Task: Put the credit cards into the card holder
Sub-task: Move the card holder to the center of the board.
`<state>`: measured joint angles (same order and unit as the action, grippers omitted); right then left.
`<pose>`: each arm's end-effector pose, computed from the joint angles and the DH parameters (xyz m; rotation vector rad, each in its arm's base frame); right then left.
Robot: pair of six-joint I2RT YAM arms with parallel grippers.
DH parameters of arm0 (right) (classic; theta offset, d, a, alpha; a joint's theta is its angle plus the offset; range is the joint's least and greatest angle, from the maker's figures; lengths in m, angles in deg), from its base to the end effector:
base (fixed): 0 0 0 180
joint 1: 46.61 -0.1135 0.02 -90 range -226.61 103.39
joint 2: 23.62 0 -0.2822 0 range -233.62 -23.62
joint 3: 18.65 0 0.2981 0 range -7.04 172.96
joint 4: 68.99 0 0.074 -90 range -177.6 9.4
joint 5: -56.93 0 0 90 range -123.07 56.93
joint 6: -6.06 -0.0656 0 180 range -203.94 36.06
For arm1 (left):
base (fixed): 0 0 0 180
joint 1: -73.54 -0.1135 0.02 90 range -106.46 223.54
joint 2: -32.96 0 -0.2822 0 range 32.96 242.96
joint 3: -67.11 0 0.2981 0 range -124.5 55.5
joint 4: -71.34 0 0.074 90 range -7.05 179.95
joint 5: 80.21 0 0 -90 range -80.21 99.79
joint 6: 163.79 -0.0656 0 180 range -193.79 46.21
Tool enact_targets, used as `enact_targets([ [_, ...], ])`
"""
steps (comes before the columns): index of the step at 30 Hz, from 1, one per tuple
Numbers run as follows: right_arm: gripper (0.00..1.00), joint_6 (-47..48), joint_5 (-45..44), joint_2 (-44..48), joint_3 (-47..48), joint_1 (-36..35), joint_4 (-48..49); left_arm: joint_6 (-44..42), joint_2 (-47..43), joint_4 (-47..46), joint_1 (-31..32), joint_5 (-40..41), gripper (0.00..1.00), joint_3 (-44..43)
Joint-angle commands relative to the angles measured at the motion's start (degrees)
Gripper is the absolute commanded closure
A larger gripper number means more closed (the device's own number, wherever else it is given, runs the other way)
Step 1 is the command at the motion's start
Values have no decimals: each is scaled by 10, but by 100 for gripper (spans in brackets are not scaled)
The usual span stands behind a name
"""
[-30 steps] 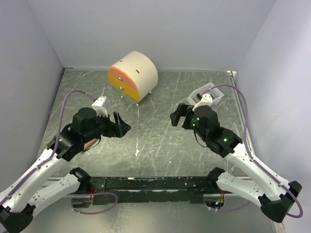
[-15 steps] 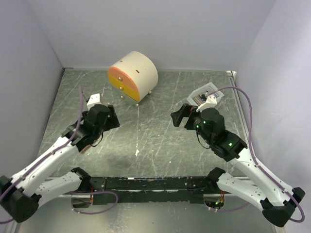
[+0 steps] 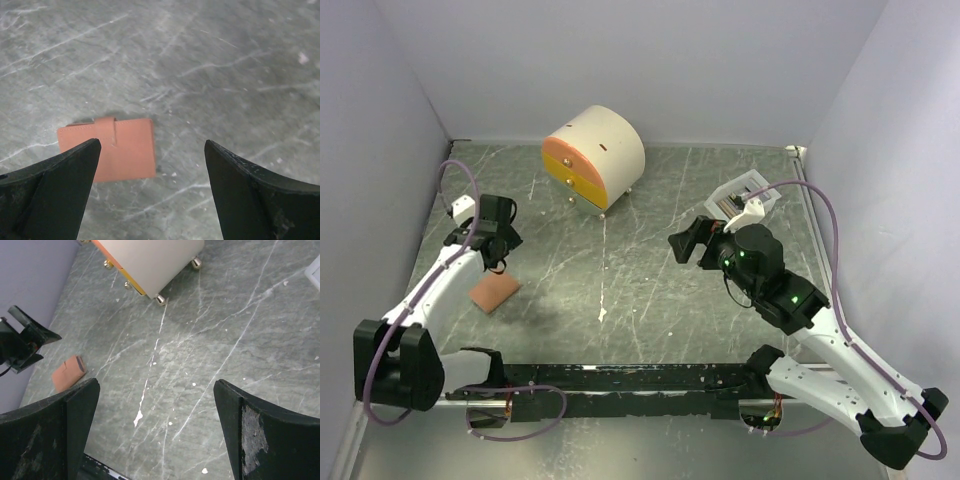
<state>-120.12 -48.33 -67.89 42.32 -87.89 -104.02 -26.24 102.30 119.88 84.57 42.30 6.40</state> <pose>0.1871 0.1413 0.3530 0.1005 1.9329 0.6691 0.2867 -0.0200 0.2242 -0.9339 2.1822 0.2605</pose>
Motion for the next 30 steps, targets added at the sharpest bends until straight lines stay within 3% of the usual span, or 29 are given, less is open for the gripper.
enact_targets([
  [1,0,-11,21,9,-2,3,6,37,51,-17,-58,-18,3,19],
  [9,0,-28,32,31,-27,3,0,47,155,-10,-79,-62,3,12],
  [15,1,-36,57,21,-36,3,-8,20,151,-47,-79,-140,2,47],
  [19,1,-36,71,14,-36,3,-10,-3,115,-77,-66,-211,14,77],
  [25,3,-34,88,11,-42,3,4,12,51,-117,-10,-291,20,117],
  [30,3,-29,79,-4,-39,3,-1,45,39,-128,89,-299,24,125],
])
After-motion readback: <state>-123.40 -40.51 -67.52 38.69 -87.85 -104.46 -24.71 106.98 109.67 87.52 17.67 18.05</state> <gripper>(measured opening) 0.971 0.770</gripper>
